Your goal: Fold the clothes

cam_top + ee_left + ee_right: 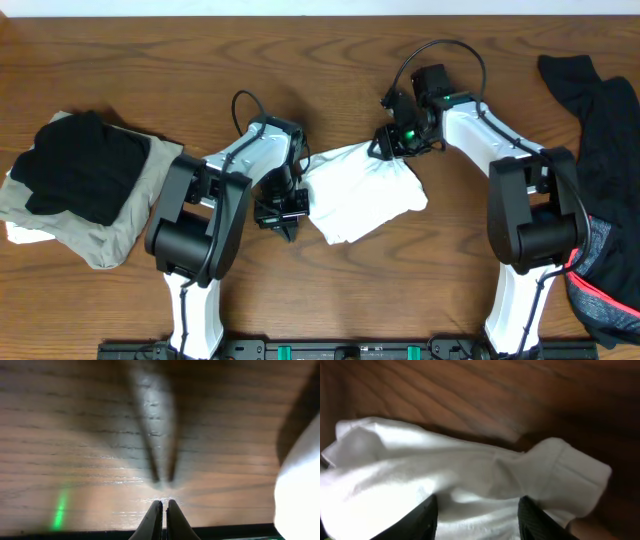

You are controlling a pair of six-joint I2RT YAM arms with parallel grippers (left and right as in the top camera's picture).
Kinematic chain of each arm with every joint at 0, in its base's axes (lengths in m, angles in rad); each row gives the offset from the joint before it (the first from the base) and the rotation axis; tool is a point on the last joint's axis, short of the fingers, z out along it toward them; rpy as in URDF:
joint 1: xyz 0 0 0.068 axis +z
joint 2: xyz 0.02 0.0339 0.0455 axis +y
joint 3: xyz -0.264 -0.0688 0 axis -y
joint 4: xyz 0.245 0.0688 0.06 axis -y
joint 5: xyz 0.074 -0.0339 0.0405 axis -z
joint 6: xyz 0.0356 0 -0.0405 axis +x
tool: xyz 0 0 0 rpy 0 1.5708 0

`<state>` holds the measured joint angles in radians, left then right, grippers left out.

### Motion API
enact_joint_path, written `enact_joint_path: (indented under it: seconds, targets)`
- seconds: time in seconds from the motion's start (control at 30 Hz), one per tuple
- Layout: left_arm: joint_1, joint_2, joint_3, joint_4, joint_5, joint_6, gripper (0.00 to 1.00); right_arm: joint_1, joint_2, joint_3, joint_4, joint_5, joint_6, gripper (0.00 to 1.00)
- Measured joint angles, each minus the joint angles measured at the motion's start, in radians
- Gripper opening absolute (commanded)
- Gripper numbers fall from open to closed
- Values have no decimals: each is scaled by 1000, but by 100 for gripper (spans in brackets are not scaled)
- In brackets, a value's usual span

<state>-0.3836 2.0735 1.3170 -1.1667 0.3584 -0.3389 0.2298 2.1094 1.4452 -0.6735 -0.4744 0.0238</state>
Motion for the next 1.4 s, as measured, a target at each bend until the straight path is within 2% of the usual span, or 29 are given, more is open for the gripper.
enact_joint_path:
  seconds: [0.17,0.2,0.27,0.33,0.43,0.53,0.67,0.77,0.93,1.1,1.27,1.4]
  targets:
    - [0,-141,-1,63,-64,-1,7,-4,-101,63,-149,51,-34,52]
    - [0,-176,-1,89,-84,-1,10,-5,-142,78,-176,57,-39,52]
    - [0,-246,-1,164,-135,5,38,-6,-244,106,-231,66,-45,51]
    - [0,-308,0,259,-191,3,40,-6,-346,129,-293,69,-51,50]
    - [0,-357,2,451,-260,60,48,-6,-459,147,-401,69,-62,41]
    - [0,-355,3,623,-299,140,53,1,-489,141,-480,69,-63,36]
    - [0,-314,4,764,-313,202,56,17,-466,50,-466,72,-55,36]
    - [1,-264,4,812,-284,230,57,32,-448,-60,-399,80,-41,35]
    - [1,-152,4,818,-202,253,57,63,-435,-263,-238,80,-23,36]
    - [1,-82,3,762,-103,262,57,77,-435,-400,-66,91,-8,40]
    - [0,-73,3,619,-30,263,56,77,-435,-523,103,116,13,45]
    - [-5,-73,2,465,-6,262,49,77,-435,-599,230,124,21,48]
